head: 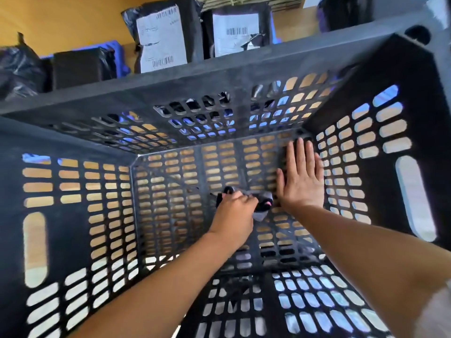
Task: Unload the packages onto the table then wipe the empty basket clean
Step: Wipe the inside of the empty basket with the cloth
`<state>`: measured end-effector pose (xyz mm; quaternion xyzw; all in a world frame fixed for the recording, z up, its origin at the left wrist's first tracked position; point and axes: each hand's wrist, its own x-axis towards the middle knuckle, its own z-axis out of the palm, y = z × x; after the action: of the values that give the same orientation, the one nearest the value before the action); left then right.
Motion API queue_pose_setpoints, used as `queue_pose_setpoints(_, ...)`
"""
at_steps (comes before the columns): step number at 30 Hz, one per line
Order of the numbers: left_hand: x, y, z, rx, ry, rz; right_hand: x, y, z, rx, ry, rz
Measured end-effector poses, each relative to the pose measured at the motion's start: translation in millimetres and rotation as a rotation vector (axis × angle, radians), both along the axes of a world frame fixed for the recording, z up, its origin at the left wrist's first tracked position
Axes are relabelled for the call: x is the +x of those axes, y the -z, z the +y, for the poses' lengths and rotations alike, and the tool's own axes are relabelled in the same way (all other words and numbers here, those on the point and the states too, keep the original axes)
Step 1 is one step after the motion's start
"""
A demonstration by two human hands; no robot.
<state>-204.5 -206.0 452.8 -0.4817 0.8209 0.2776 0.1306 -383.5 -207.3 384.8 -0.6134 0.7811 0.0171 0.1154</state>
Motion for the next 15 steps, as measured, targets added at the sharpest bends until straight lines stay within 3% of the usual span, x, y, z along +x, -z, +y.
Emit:
queue_pose_setpoints(5,5.2,-24.8,15.3,0.384,0.005,-0.025,-0.4,1.5,1.6,-0.018,0.005,0.01)
queue_pose_setpoints(8,7.7,-34.8,-3.8,0.571,-0.137,0.042,-0.4,3.1,1.4,-0.033,0.001,0.017)
queue_pose_setpoints(9,7.0,-36.7,-15.7,0.5,-0.196,0.078,-0.4,4.1,0.6,-0.037,-0.002,0.016)
queue_pose_setpoints(13,3.4,-22.2,-76.2,-0.084,-0.306,0.089,-0.1,4.8,2.1,-0.053,0.004,0.019)
queue_pose_setpoints(15,5.3,-4.6,-90.7,-0.19,-0.282,0.094,-0.4,4.1,0.7,-0.065,0.002,-0.007)
